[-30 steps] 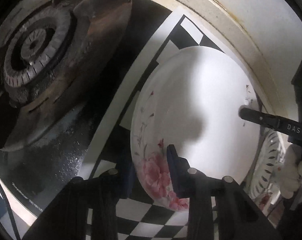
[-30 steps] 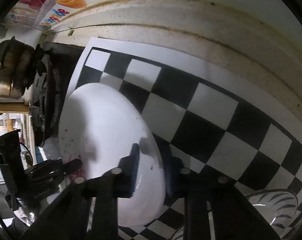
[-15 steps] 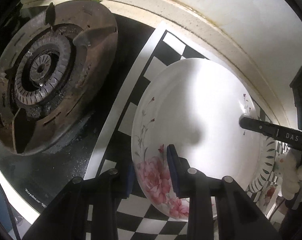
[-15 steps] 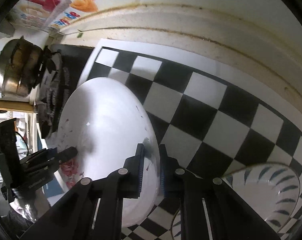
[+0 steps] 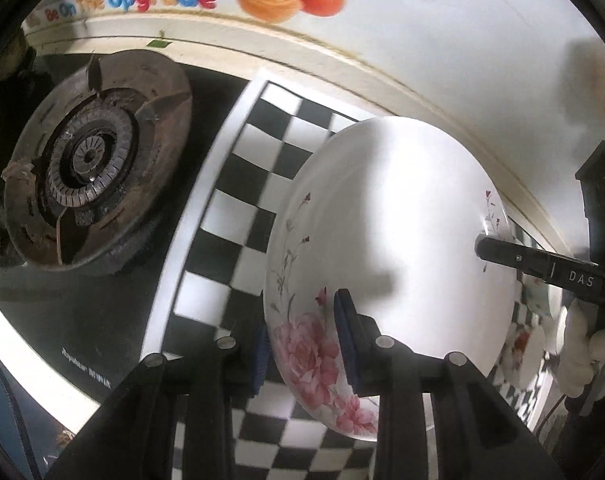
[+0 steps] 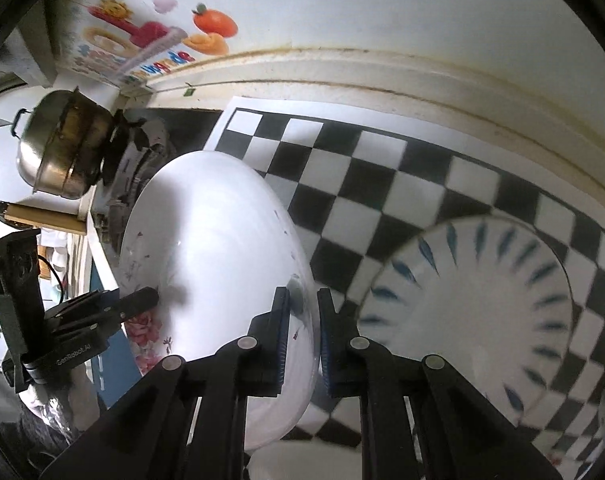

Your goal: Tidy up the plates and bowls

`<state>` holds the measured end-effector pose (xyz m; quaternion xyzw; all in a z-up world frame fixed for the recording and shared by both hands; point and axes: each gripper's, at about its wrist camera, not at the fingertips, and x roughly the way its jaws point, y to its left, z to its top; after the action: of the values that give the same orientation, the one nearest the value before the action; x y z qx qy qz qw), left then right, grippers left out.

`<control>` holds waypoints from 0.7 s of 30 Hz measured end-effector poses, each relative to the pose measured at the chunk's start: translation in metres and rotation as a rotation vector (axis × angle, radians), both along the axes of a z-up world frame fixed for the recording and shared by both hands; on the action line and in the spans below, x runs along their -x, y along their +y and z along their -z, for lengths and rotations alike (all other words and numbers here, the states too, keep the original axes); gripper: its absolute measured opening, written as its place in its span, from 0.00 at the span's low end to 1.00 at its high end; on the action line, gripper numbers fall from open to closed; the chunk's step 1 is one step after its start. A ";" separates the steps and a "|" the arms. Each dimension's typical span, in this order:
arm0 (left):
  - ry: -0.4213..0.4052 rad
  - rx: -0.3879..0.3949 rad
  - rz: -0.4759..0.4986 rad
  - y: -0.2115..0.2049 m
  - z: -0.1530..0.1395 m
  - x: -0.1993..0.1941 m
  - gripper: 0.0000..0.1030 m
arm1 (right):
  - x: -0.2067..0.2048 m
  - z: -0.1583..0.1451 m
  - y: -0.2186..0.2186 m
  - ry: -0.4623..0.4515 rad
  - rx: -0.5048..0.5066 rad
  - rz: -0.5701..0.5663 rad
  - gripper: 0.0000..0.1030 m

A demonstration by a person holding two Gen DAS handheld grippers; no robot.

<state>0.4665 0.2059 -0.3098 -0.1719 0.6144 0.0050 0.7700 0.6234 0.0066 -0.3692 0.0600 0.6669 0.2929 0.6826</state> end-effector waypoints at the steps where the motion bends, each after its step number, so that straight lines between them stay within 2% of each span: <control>1: -0.002 0.002 0.009 -0.004 -0.003 0.005 0.26 | 0.008 -0.005 -0.006 -0.007 -0.002 0.008 0.15; 6: -0.023 0.000 0.065 -0.021 -0.018 0.026 0.26 | 0.044 -0.026 -0.040 -0.032 -0.008 0.049 0.15; 13: -0.036 0.000 0.162 -0.057 -0.029 0.050 0.26 | 0.100 -0.034 -0.090 -0.034 -0.020 0.125 0.15; 21: 0.005 0.006 0.268 -0.103 -0.014 0.072 0.26 | 0.155 -0.026 -0.140 -0.023 -0.006 0.212 0.15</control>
<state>0.3947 0.1031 -0.2959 -0.0905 0.6338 -0.0996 0.7617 0.4682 -0.1330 -0.3429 0.1287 0.6483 0.2217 0.7170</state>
